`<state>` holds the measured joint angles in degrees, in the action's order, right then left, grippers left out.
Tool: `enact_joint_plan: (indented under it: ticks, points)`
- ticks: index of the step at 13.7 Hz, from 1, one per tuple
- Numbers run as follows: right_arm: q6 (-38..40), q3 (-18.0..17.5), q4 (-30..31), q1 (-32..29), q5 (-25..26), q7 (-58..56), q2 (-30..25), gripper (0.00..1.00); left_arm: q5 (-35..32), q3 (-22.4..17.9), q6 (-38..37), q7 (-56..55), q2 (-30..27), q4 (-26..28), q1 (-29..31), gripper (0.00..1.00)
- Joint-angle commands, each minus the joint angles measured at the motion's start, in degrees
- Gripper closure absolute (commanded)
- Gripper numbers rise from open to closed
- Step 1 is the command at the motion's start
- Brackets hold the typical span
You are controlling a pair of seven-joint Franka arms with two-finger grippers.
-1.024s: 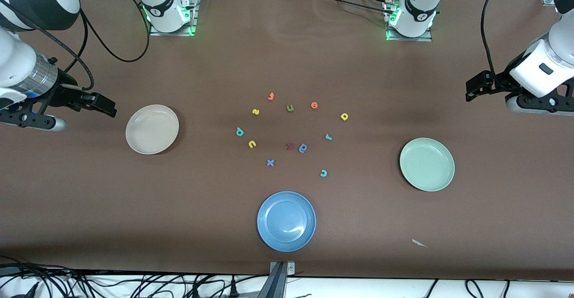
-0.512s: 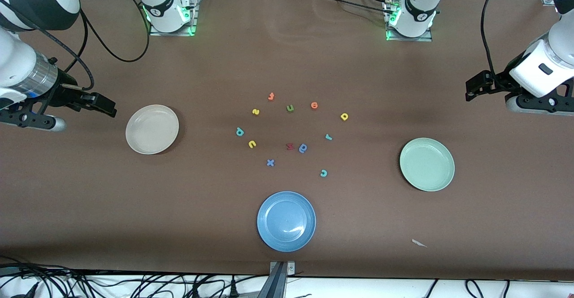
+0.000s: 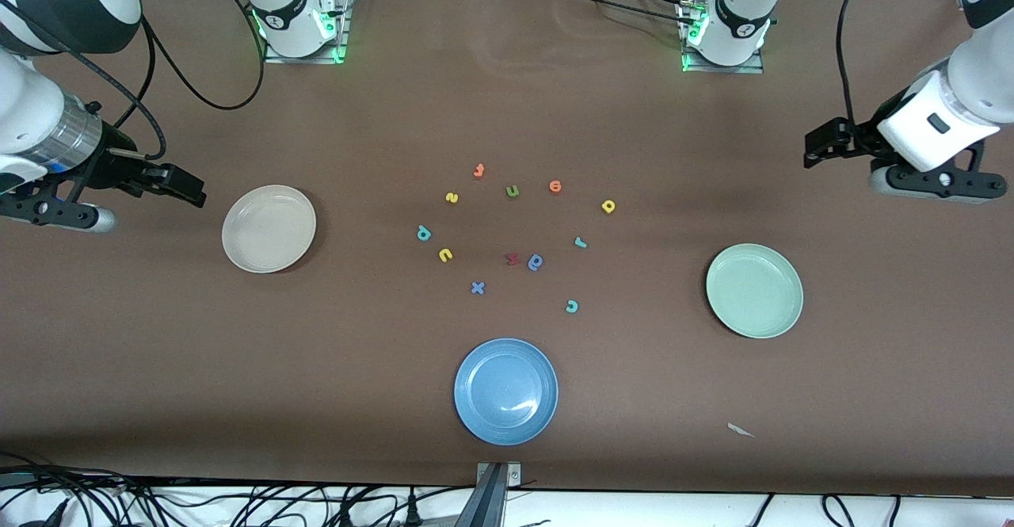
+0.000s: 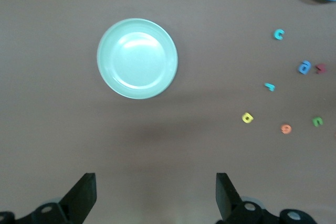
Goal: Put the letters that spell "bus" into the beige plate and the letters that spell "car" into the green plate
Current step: 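Reach the right gripper and the left gripper down to the foam letters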
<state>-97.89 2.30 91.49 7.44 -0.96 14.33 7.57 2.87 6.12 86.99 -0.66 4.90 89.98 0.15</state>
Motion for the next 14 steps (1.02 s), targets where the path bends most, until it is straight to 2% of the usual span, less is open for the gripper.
enact_joint_plan:
  ticks: [1,5,8,12,14]
  points:
    - [-0.5,0.0,1.0,-0.1,-0.7,-0.6,-0.7,0.0,1.9,1.0,-0.3,4.2,4.3,-0.8,-2.4,0.0]
    - [-1.4,-0.2,1.8,-0.1,-0.7,-0.5,-0.2,0.0,1.8,2.3,4.9,4.6,10.6,-0.3,-8.0,0.0]
    - [-2.6,-0.4,1.9,0.3,-0.7,-0.6,1.1,0.0,1.2,2.3,14.2,4.7,15.6,2.5,-13.9,0.0]
    - [-8.9,-0.3,5.1,4.6,-0.5,1.7,2.6,0.0,0.9,2.8,34.0,4.2,16.0,17.0,-17.1,0.0]
    - [-13.4,-0.3,7.5,8.0,-0.4,8.5,4.1,0.0,0.6,2.9,42.3,5.0,17.4,22.6,-18.5,0.0]
